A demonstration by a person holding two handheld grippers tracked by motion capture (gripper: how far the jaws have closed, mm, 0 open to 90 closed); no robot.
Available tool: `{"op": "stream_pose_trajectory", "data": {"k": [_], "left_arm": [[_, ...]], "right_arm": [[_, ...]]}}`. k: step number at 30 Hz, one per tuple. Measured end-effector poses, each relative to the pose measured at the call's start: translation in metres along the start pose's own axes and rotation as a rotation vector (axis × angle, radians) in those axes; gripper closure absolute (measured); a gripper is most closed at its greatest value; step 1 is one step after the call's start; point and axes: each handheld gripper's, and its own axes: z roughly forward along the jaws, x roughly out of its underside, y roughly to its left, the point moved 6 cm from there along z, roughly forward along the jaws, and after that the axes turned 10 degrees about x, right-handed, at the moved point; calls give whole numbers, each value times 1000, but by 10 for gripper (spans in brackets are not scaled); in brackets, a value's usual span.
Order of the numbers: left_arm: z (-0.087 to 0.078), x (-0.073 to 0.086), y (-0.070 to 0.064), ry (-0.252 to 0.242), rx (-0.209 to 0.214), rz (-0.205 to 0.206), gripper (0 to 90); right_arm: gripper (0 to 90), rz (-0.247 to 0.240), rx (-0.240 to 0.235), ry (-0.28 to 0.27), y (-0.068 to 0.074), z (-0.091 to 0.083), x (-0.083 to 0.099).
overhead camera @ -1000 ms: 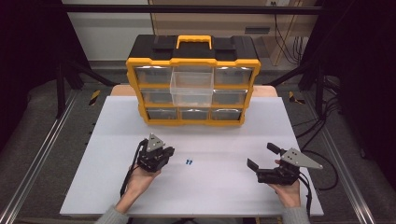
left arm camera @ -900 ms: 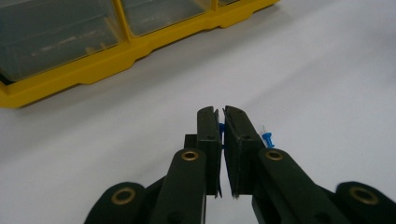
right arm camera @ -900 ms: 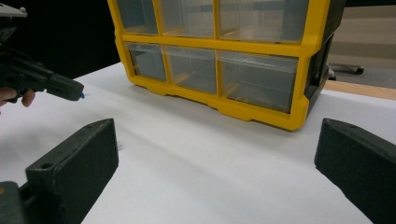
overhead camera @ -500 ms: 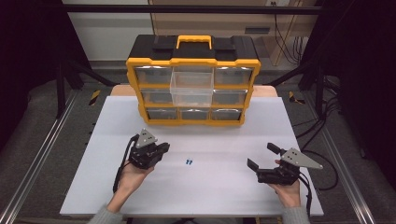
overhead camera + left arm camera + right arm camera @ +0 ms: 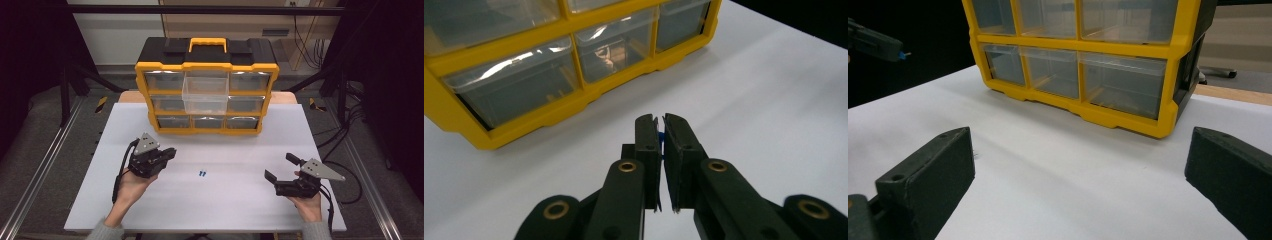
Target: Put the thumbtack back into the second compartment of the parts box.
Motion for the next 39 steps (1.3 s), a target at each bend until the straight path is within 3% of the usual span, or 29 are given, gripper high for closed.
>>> {"op": "stream_pose_trajectory", "data": {"k": [25,29,39], "left_arm": [[-22,-48,-7,-29,17,74,840],[-26,-57,-9,-37,26,86,840],[-31,-76,-14,-20,30,139,840]], "right_arm": [[3,17,-2,4,1,-1,-1],[3,1,-1,-1,0,0,0],[3,17,-1,5,1,-1,0]]}}
